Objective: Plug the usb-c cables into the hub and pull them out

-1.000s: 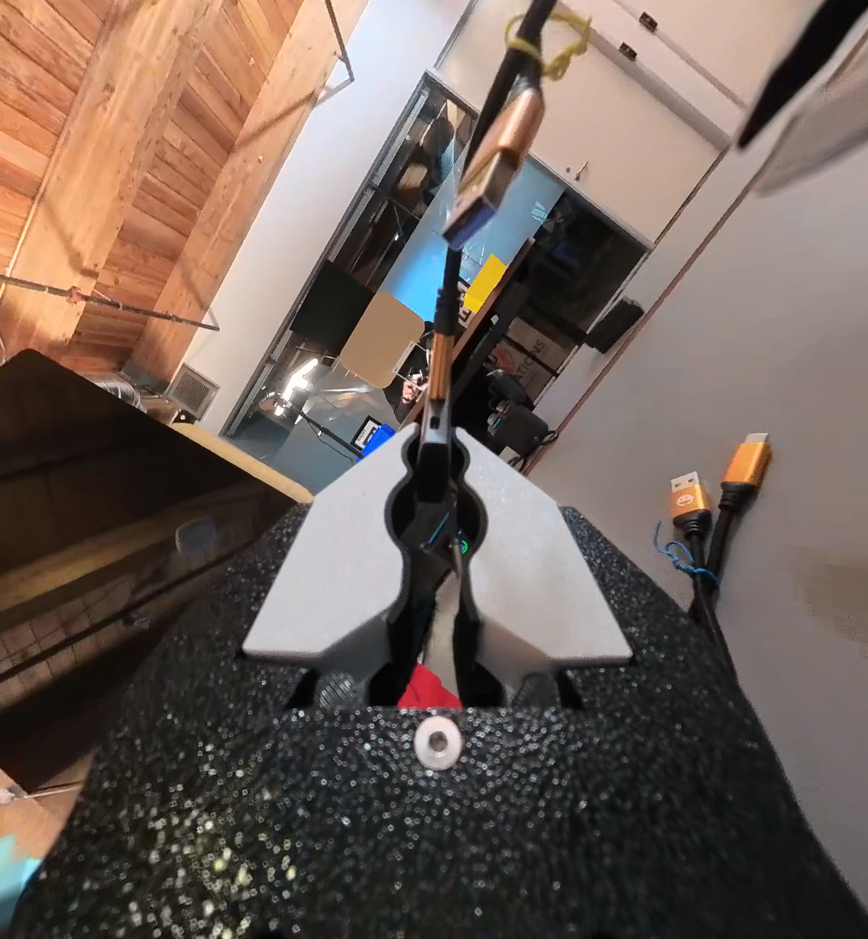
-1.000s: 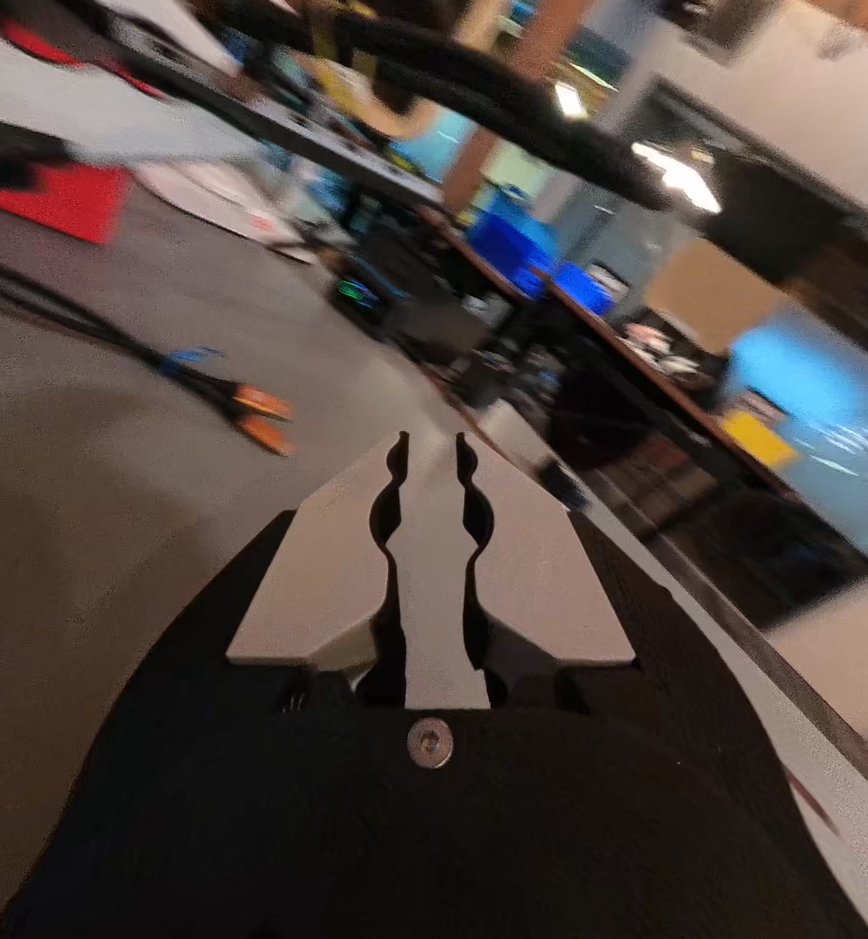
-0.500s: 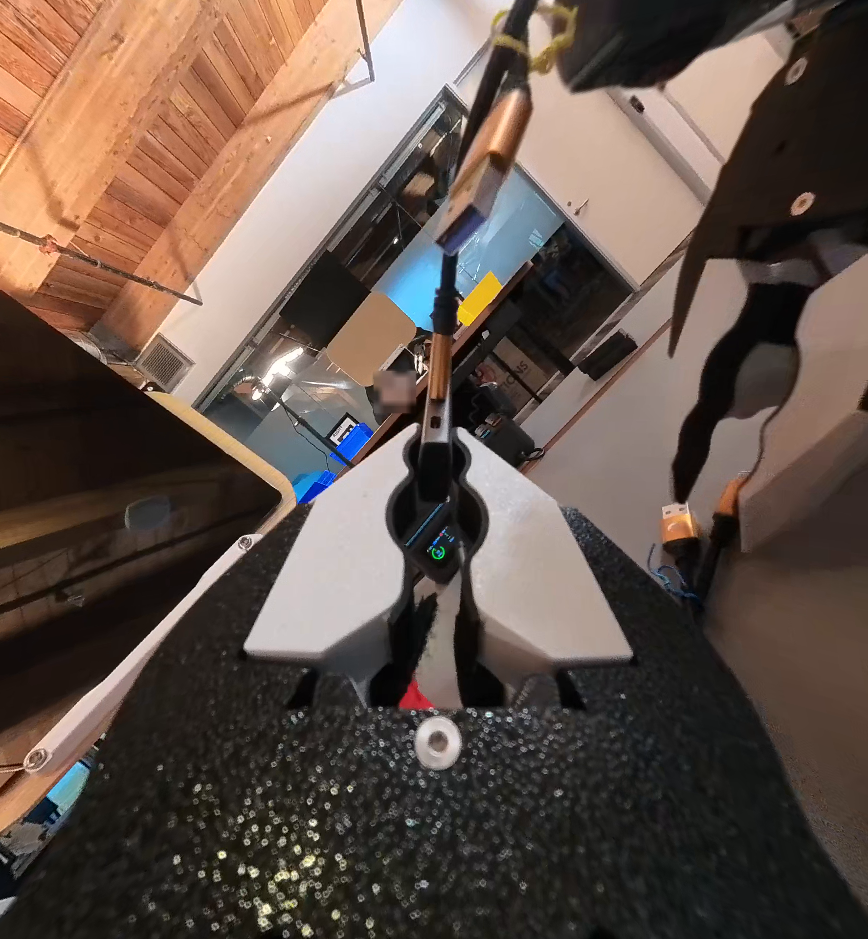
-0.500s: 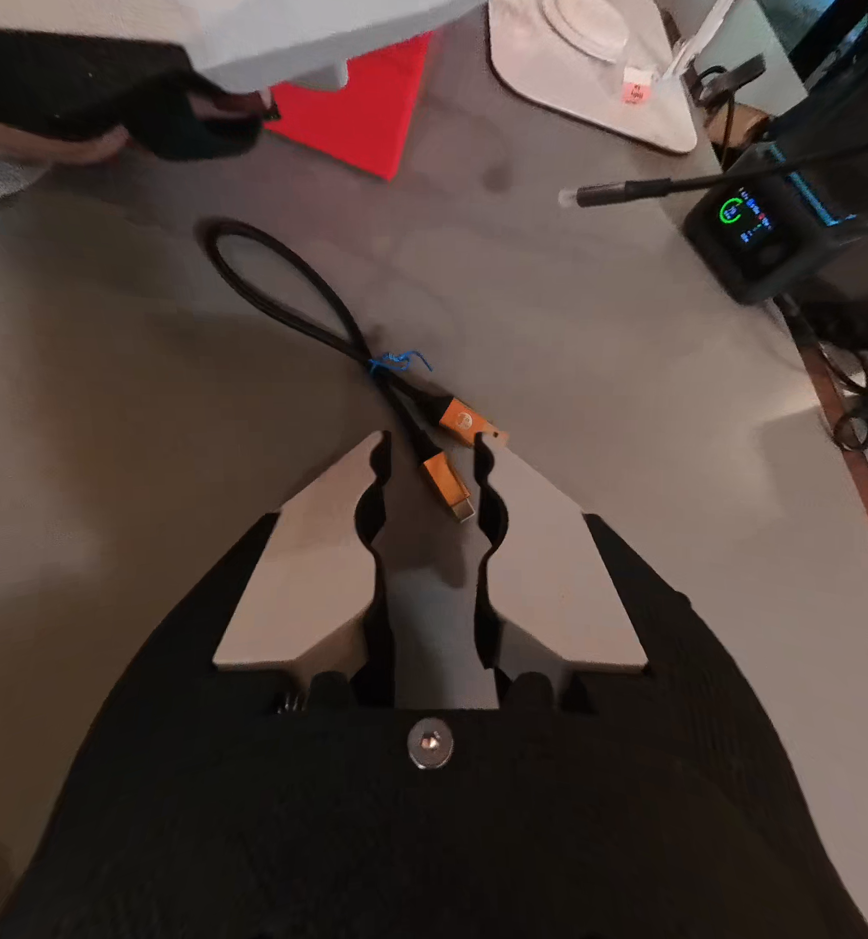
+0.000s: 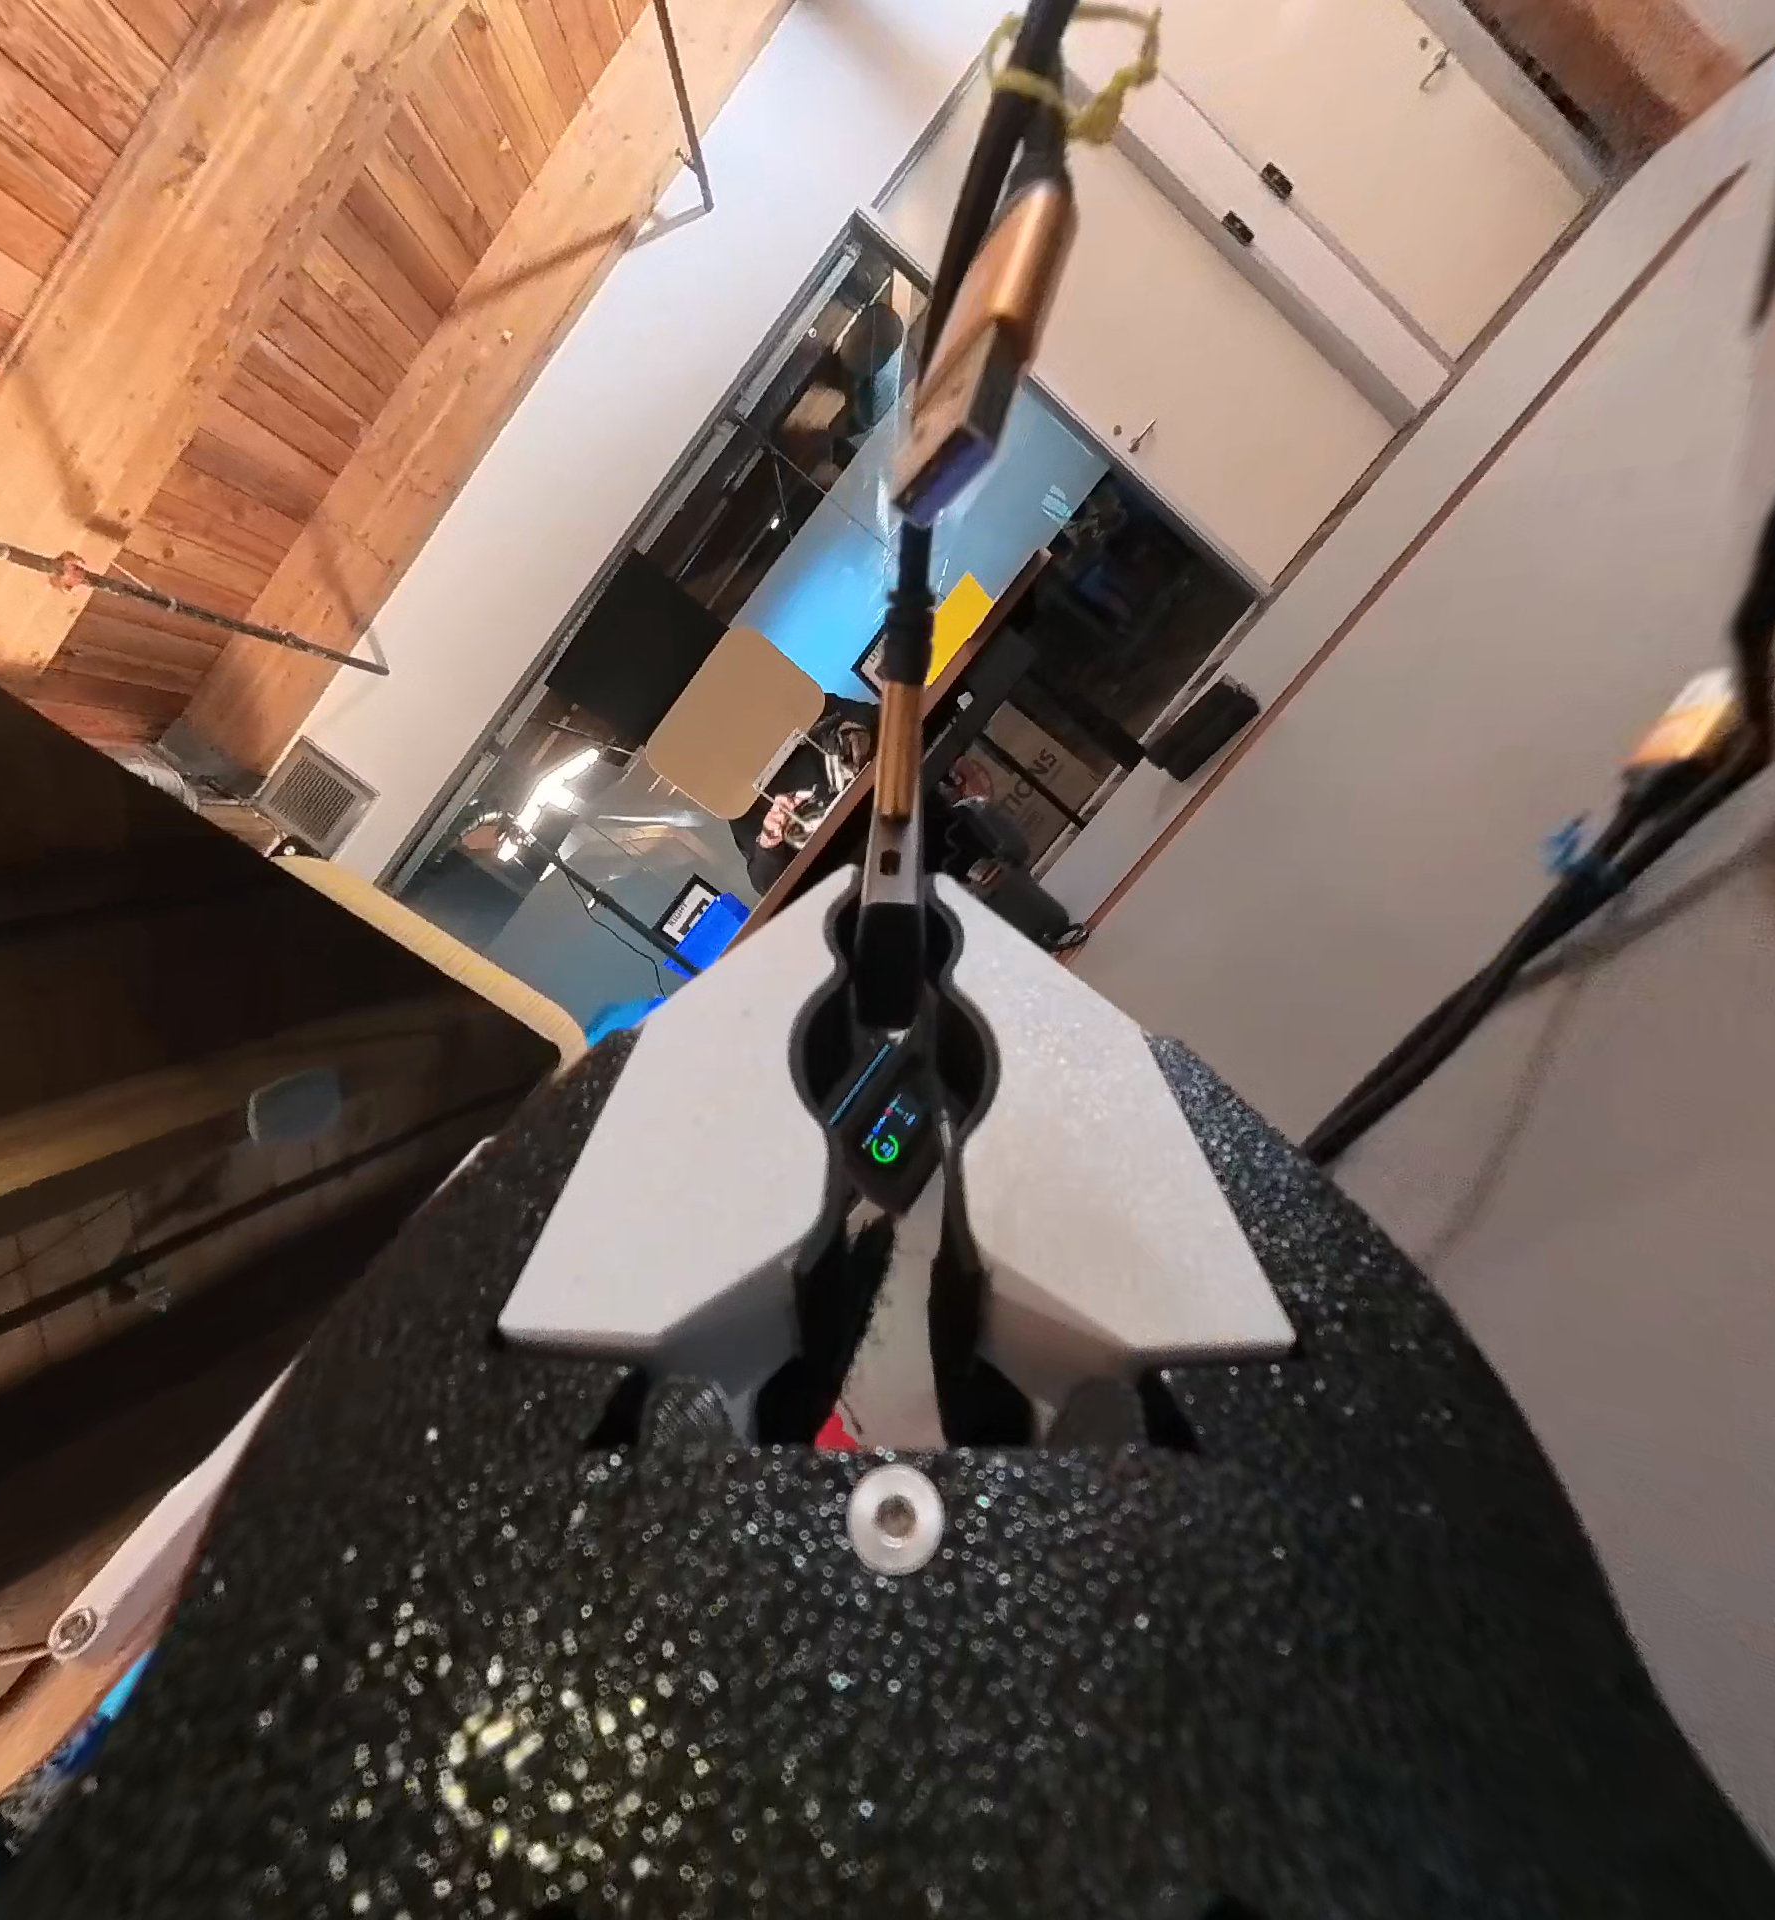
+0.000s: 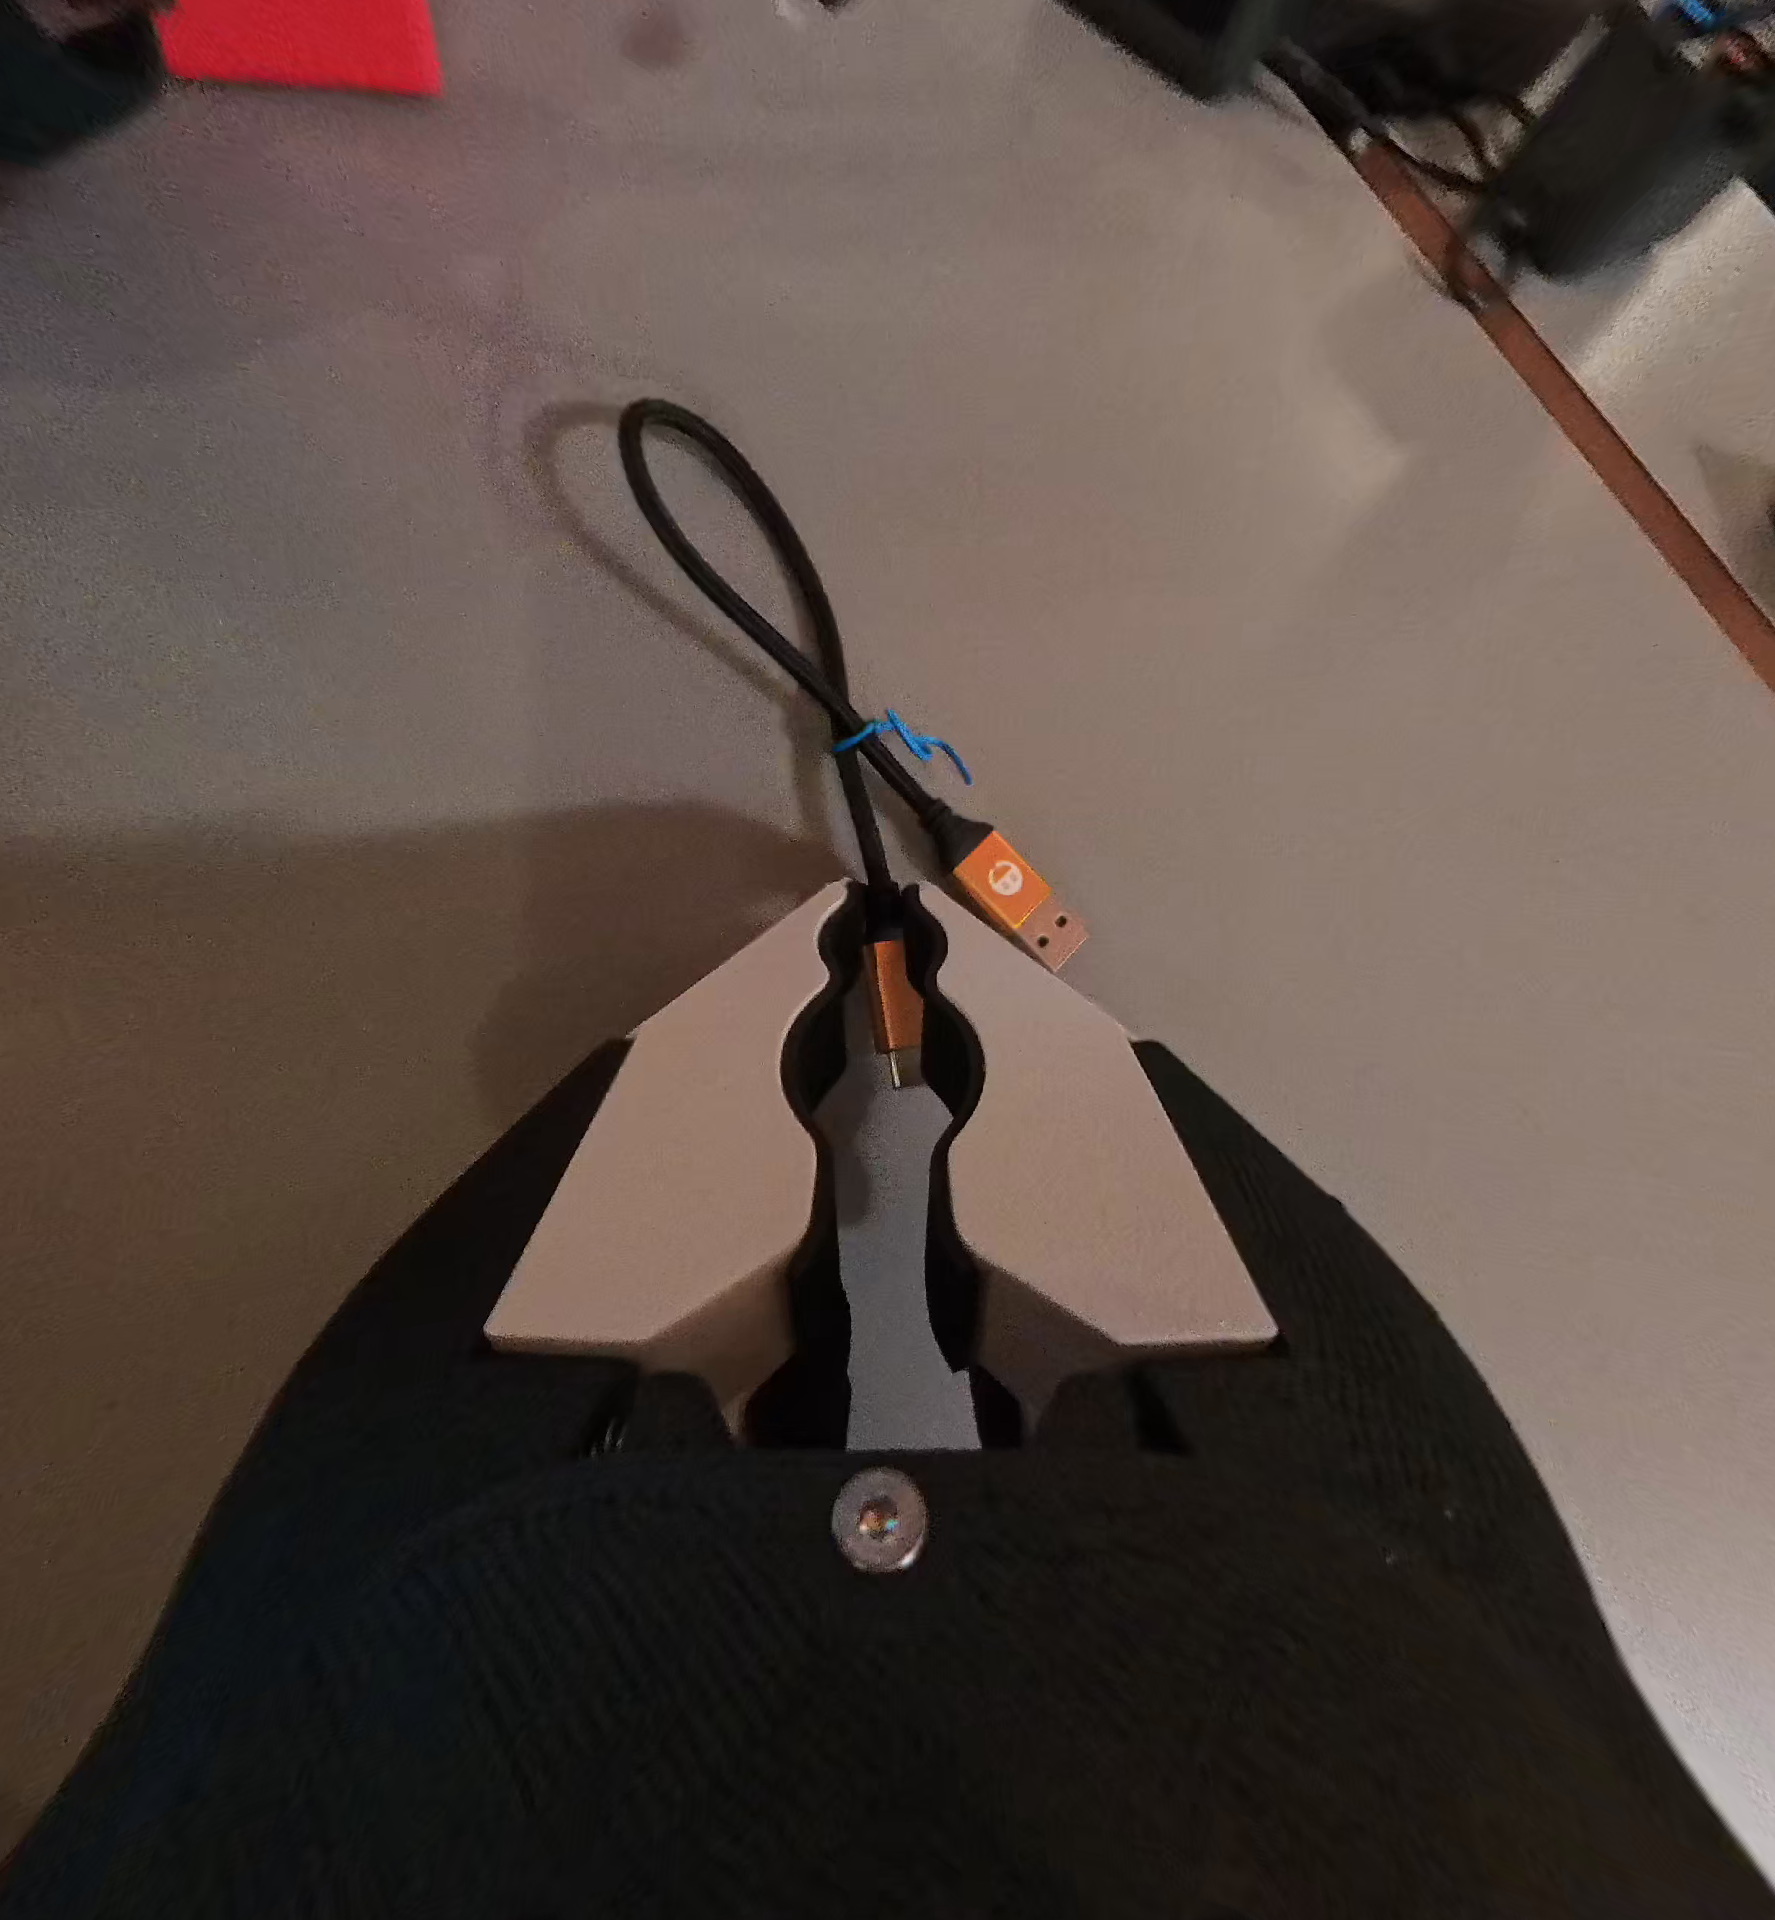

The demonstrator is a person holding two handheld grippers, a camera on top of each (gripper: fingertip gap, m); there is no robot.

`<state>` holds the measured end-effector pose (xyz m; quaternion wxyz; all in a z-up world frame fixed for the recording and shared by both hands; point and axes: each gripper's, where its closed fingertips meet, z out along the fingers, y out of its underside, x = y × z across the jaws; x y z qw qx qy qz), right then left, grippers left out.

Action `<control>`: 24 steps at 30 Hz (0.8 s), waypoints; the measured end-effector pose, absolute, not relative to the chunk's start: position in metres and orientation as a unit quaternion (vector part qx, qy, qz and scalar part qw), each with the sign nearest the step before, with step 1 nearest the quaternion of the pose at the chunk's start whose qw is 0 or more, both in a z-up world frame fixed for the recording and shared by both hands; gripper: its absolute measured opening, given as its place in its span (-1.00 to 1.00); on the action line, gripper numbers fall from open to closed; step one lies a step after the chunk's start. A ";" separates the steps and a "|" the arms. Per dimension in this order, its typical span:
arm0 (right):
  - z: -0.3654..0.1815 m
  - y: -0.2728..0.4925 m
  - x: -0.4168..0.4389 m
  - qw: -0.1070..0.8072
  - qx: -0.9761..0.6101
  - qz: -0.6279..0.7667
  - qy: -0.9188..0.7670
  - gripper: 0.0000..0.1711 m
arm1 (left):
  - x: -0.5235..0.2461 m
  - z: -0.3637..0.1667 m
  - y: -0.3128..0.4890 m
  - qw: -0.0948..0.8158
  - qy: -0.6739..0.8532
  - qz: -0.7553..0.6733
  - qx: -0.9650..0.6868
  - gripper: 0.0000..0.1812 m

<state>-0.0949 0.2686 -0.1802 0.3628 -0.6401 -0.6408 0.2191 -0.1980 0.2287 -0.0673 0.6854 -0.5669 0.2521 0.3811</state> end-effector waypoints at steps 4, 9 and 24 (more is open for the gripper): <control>-0.172 0.273 -0.049 0.374 -0.682 0.223 -0.587 -0.95 | -0.190 -0.071 0.230 0.681 0.272 0.378 -0.565 -0.92; -0.156 0.259 -0.033 0.375 -0.679 0.289 -0.561 -0.85 | -0.187 -0.075 0.230 0.676 0.284 0.374 -0.567 -0.91; -0.174 0.161 -0.039 0.181 -0.596 0.380 -0.684 -0.75 | -0.186 -0.082 0.232 0.667 0.293 0.366 -0.579 -0.91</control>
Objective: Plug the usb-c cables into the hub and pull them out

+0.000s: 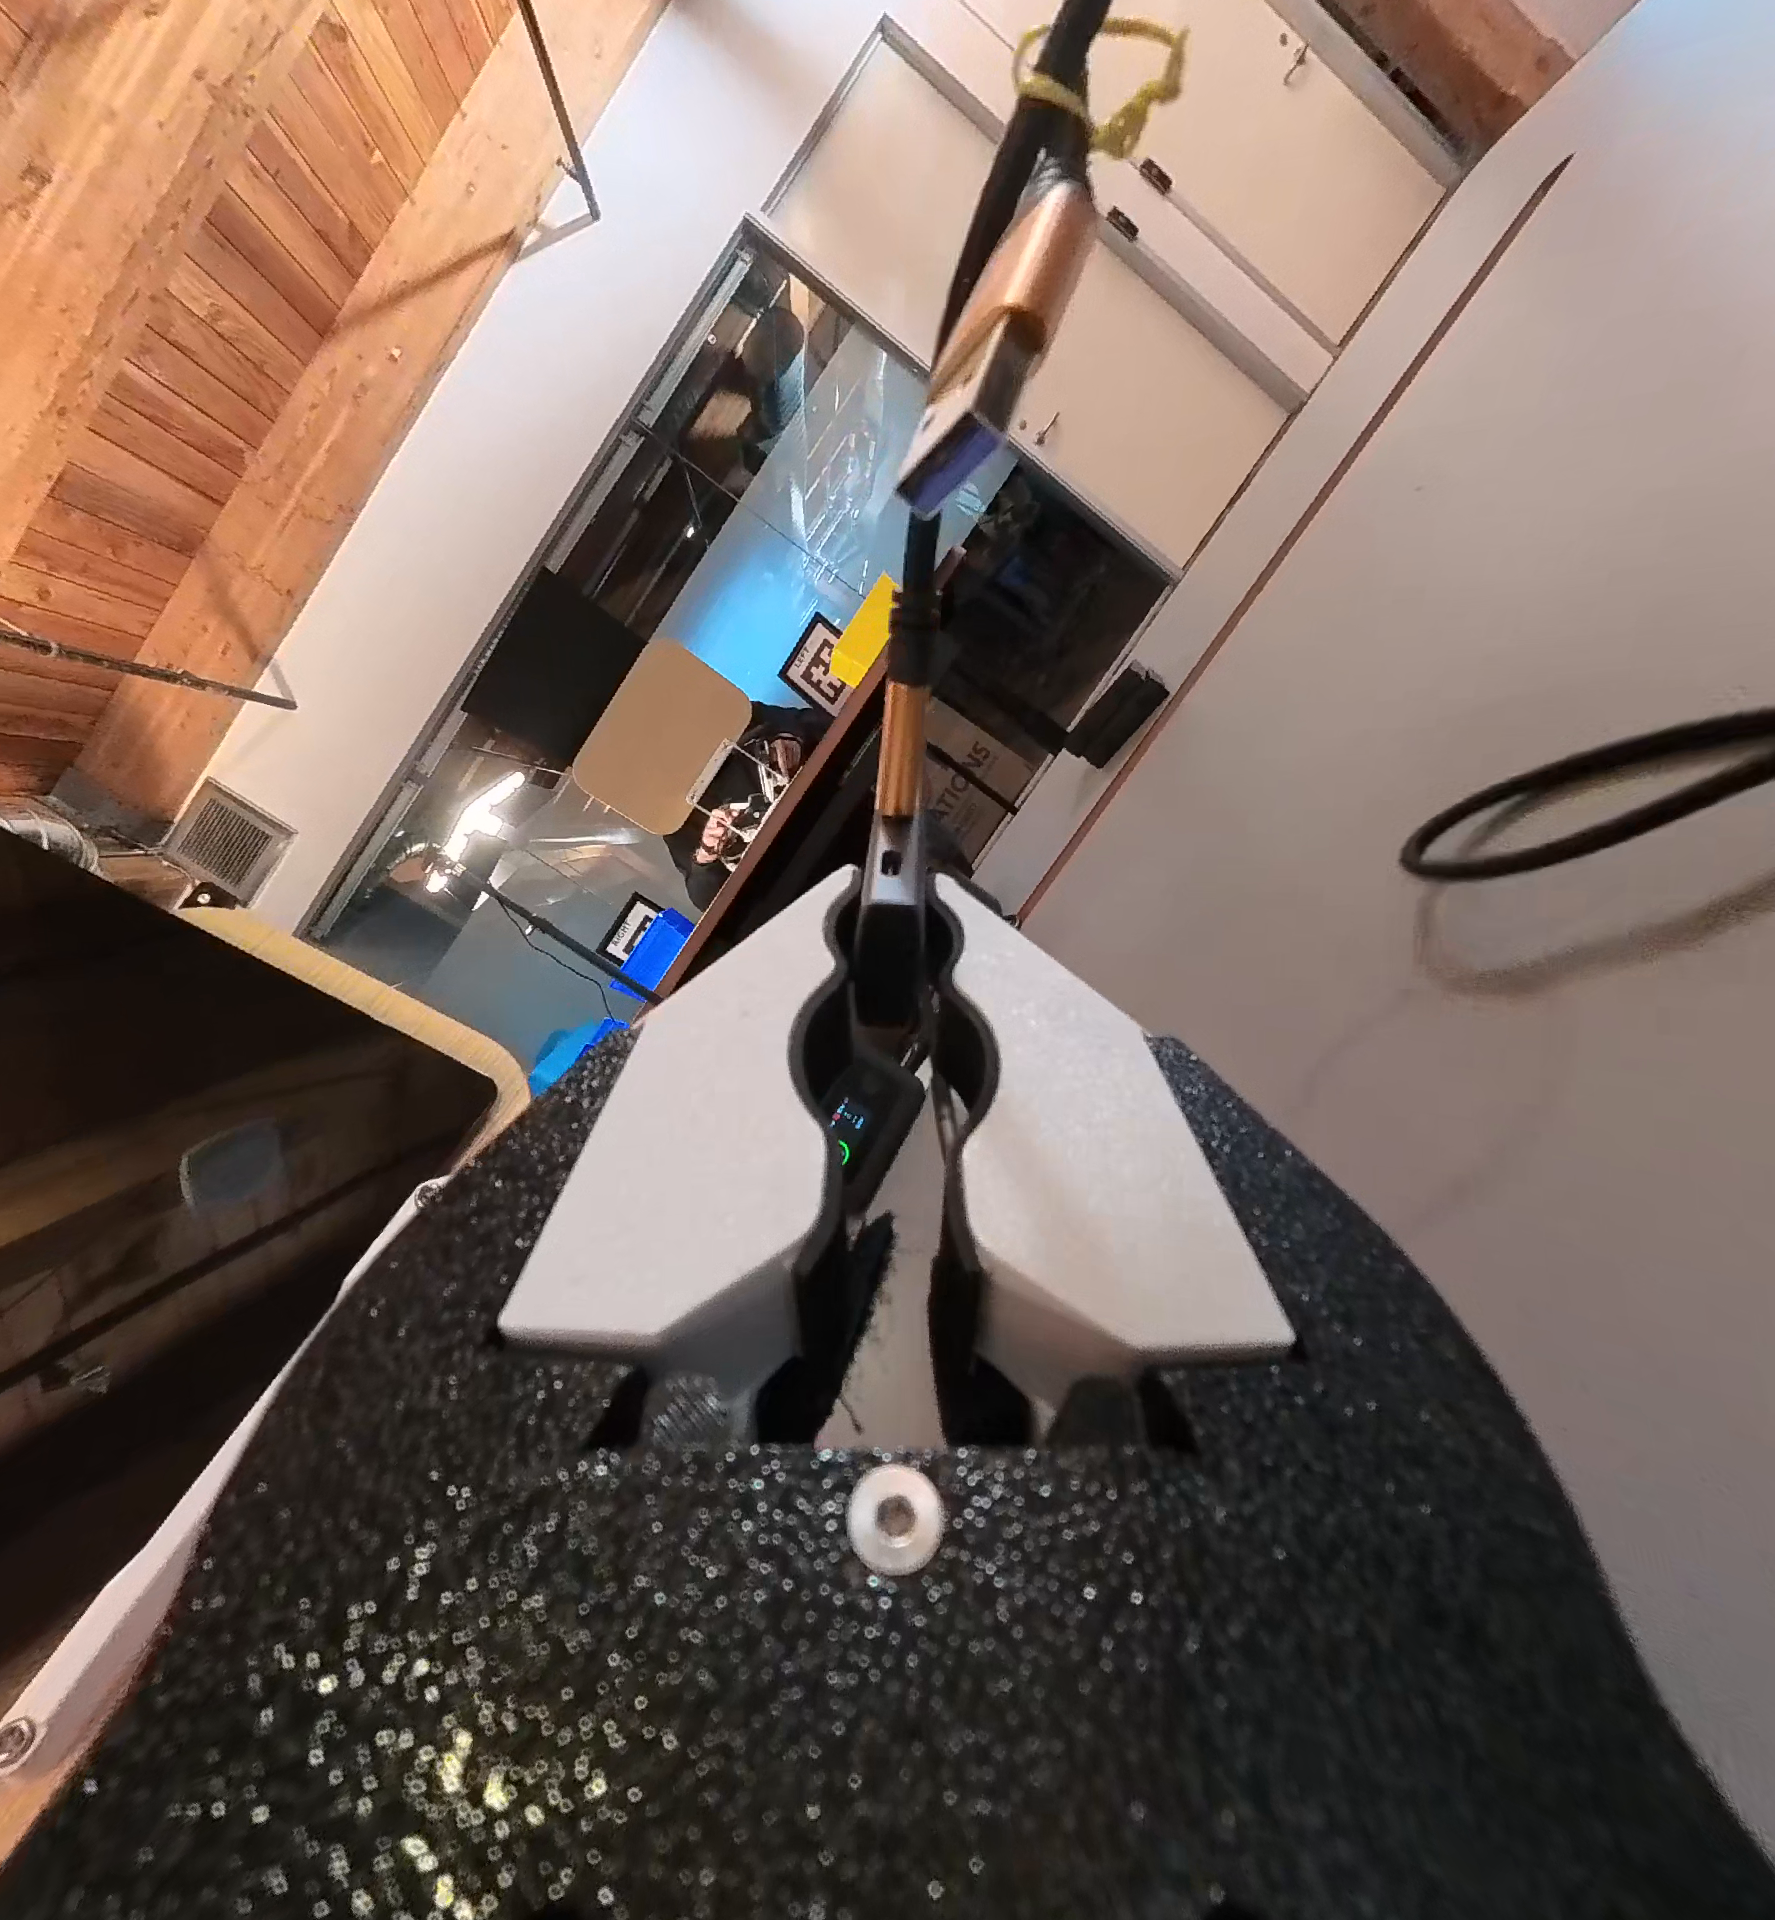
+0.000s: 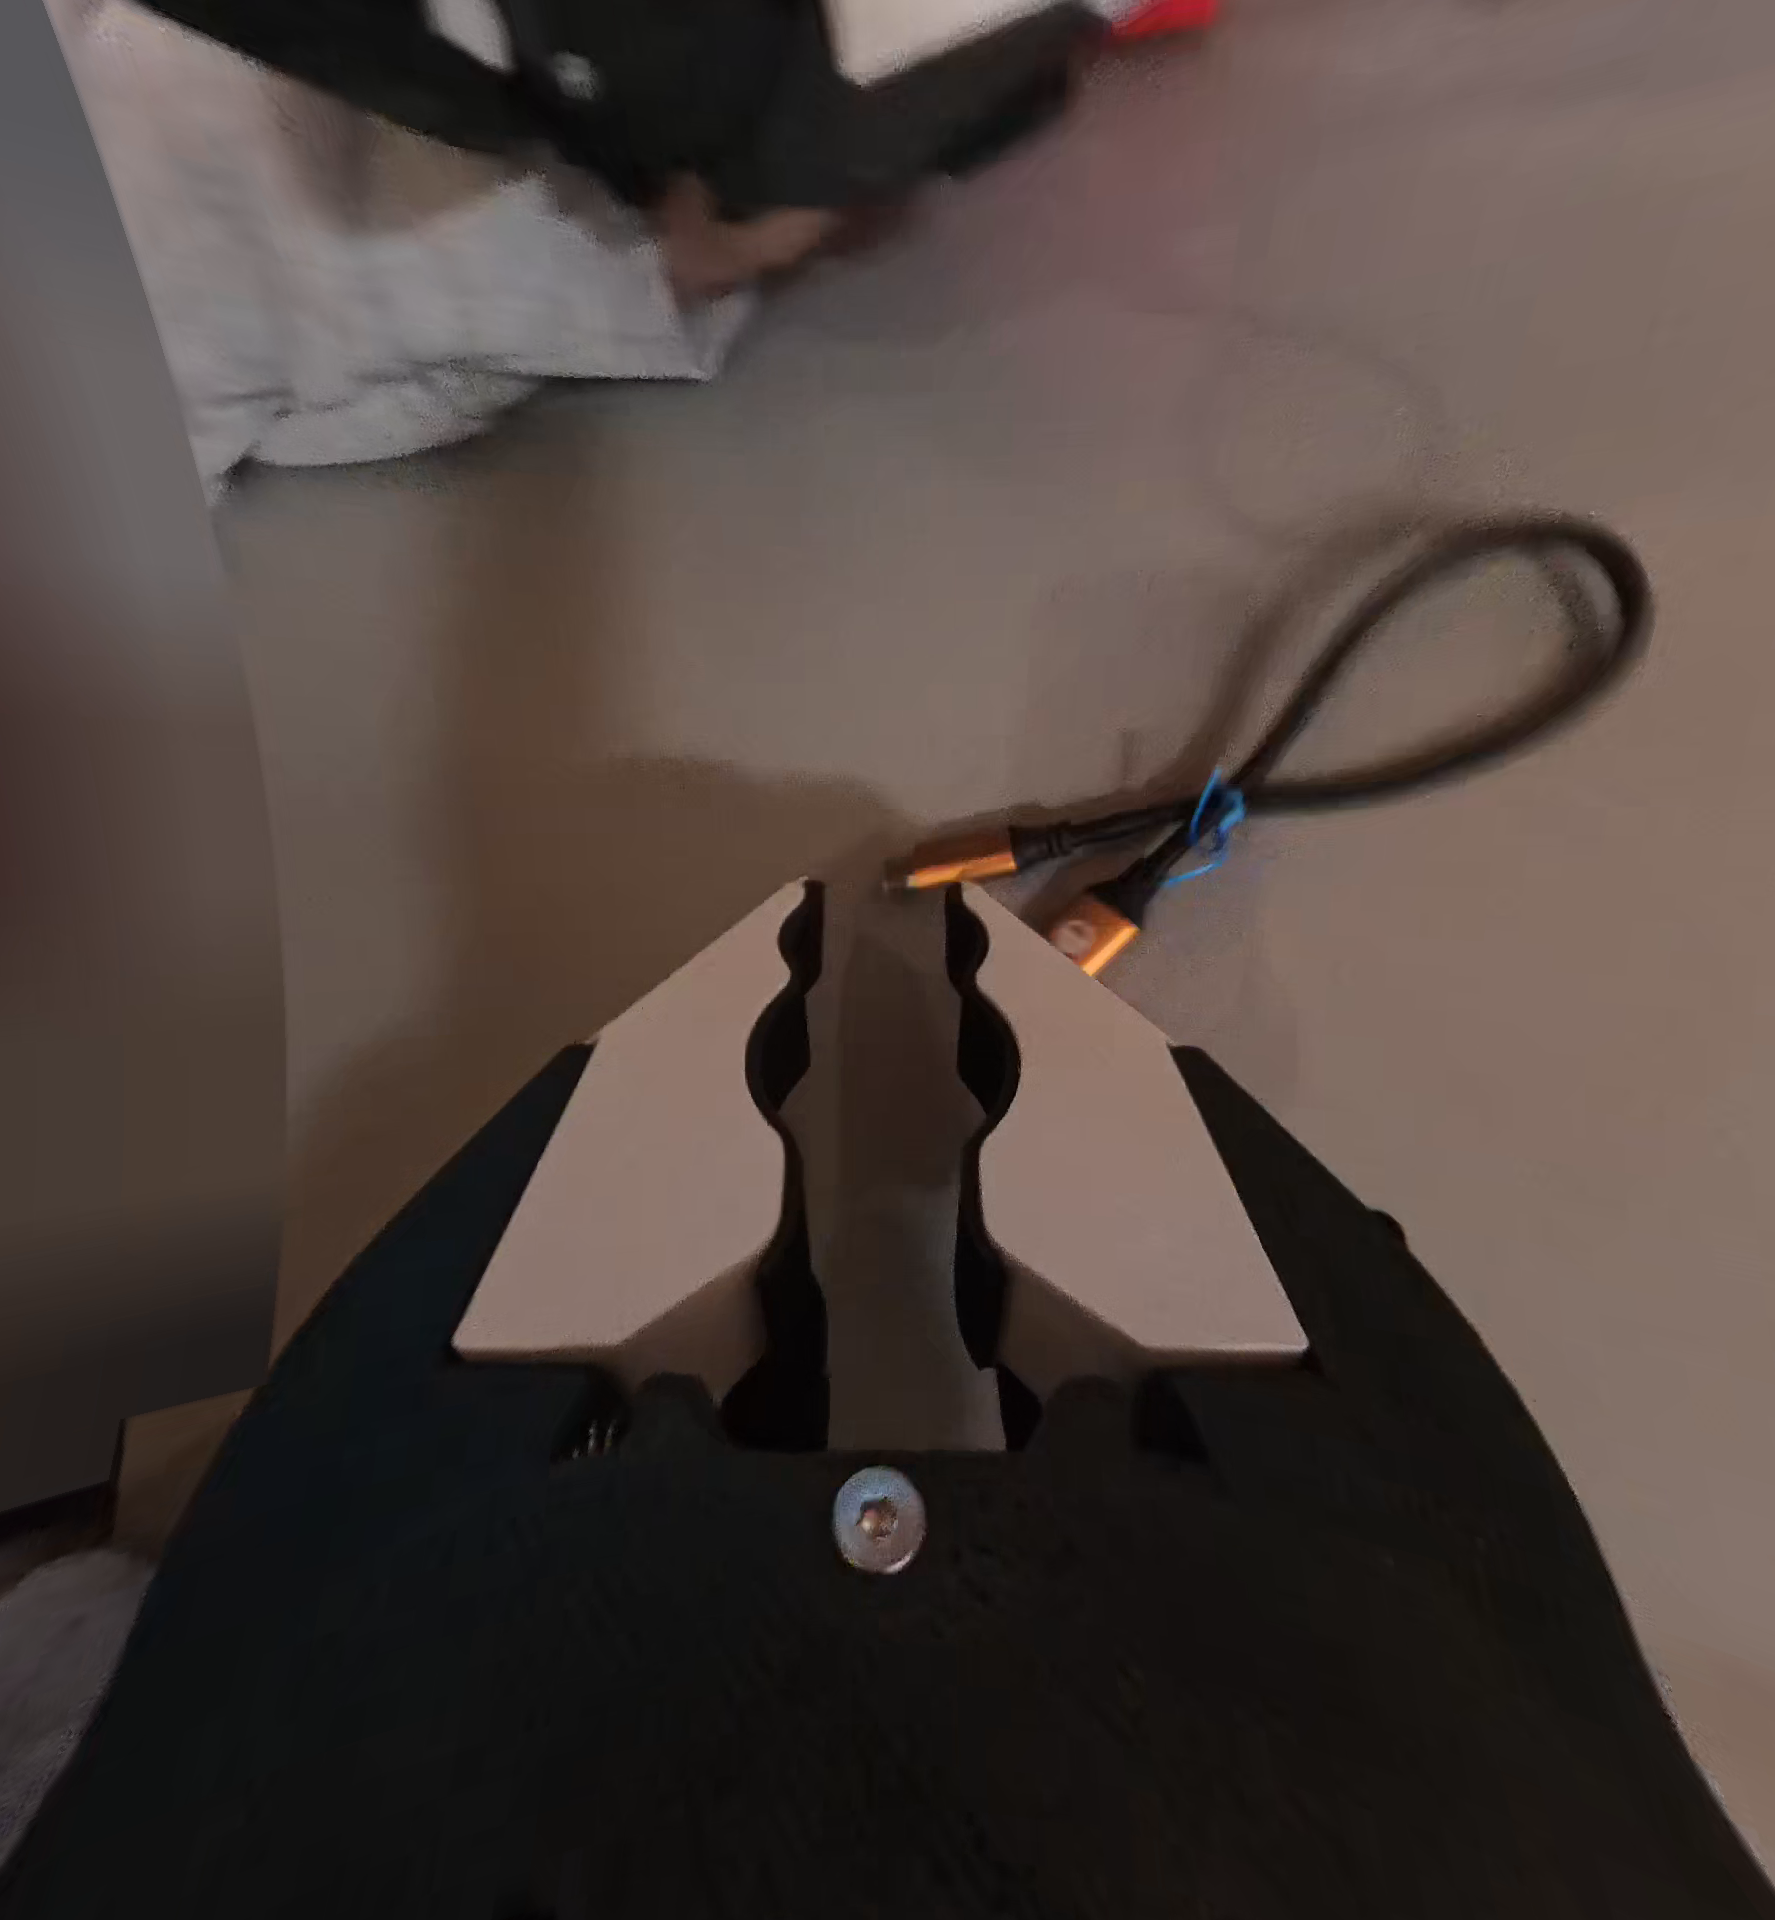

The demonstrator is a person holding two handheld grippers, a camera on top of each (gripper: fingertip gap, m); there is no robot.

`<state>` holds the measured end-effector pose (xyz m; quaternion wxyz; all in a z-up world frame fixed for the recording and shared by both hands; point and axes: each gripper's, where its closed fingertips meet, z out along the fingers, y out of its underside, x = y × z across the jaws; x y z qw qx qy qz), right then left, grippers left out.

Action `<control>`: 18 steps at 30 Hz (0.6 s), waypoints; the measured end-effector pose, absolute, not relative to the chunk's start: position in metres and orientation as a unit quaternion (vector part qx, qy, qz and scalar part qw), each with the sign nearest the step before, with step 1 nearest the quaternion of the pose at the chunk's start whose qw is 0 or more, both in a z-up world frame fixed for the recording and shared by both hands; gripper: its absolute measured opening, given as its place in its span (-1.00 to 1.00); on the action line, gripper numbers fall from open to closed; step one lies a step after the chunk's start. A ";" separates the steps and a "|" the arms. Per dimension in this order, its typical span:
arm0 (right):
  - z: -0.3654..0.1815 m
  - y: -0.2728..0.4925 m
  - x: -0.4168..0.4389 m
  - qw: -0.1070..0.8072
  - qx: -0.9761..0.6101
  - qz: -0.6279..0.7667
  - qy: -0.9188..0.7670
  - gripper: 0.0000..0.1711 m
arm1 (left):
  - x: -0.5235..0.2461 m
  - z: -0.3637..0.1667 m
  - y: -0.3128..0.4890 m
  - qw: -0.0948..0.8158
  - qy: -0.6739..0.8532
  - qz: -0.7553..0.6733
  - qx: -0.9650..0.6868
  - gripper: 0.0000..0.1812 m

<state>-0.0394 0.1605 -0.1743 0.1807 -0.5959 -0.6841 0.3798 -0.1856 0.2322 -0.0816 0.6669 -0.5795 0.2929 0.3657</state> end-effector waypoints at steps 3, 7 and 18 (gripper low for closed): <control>-0.166 0.165 -0.050 0.236 -0.574 0.362 -0.695 -0.74 | -0.187 -0.082 0.233 0.667 0.289 0.365 -0.582 -0.91; -0.160 0.204 -0.055 0.330 -0.596 0.317 -0.660 -0.68 | -0.188 -0.082 0.233 0.668 0.287 0.362 -0.584 -0.91; -0.162 0.155 -0.083 0.285 -0.394 0.264 -0.833 -0.60 | -0.199 -0.079 0.234 0.671 0.263 0.367 -0.589 -0.92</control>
